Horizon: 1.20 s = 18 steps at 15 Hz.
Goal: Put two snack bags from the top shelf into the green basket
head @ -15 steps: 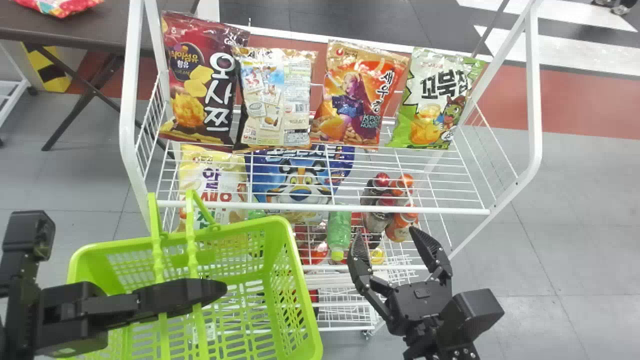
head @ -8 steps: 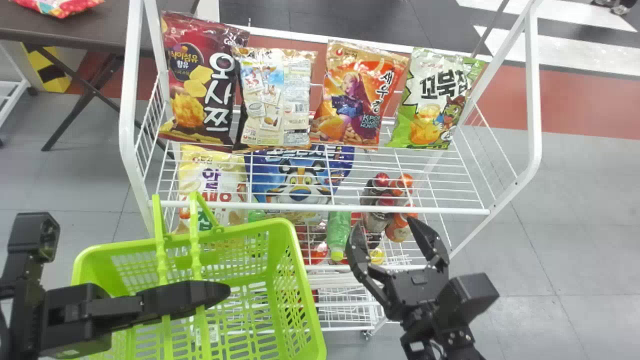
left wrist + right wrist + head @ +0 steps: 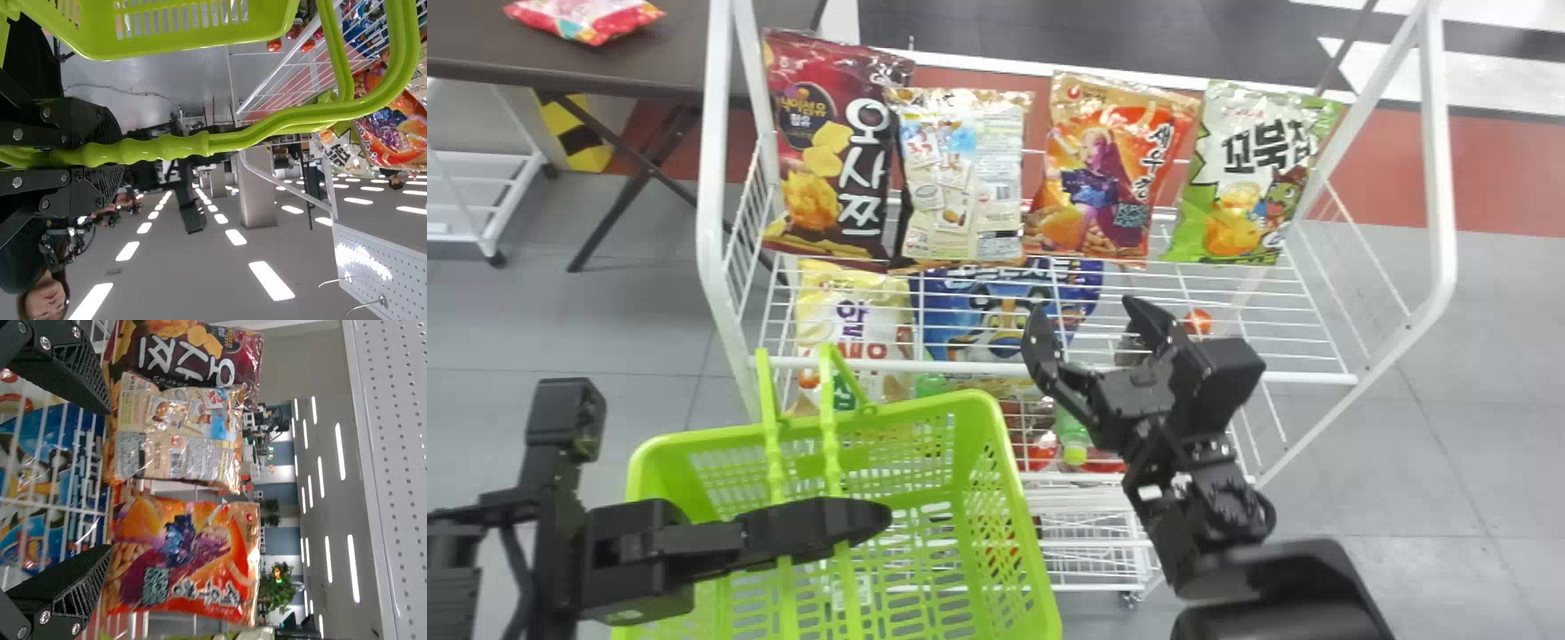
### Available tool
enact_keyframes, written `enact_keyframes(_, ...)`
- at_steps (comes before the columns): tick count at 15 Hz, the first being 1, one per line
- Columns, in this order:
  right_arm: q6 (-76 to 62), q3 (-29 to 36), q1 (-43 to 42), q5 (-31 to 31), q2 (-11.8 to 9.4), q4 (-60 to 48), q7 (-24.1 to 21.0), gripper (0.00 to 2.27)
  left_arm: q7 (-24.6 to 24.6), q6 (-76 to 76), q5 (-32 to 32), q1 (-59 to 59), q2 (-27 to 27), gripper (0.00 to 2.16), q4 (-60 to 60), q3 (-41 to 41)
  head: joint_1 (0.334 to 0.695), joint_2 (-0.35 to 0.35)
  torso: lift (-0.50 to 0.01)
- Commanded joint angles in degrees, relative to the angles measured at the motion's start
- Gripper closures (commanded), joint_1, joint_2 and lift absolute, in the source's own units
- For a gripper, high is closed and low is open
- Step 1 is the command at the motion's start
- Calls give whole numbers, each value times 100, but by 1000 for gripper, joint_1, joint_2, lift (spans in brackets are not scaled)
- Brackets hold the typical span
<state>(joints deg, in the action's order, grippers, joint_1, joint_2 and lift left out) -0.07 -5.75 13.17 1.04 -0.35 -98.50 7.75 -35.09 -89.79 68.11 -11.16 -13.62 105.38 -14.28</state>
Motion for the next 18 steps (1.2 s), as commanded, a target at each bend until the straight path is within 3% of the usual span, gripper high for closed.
enact_keyframes(1,250,-234,-720,-16,40,525,-46,83,2,-24,0,8,0,2142,0,-31,695,-90,0)
enact_keyframes(8,549,-963,-2390,-16,40,2177,-266,73,2,-24,-17,-36,9,2142,-9,-66,695,14,0)
enact_keyframes(14,443,-1042,-3181,-34,40,3328,-187,100,2,-24,-88,342,-26,2142,-334,321,695,22,0)
enact_keyframes(18,549,-1025,-3312,-43,40,3451,156,1224,-24,-24,-79,333,-26,2142,-334,303,695,12,0)
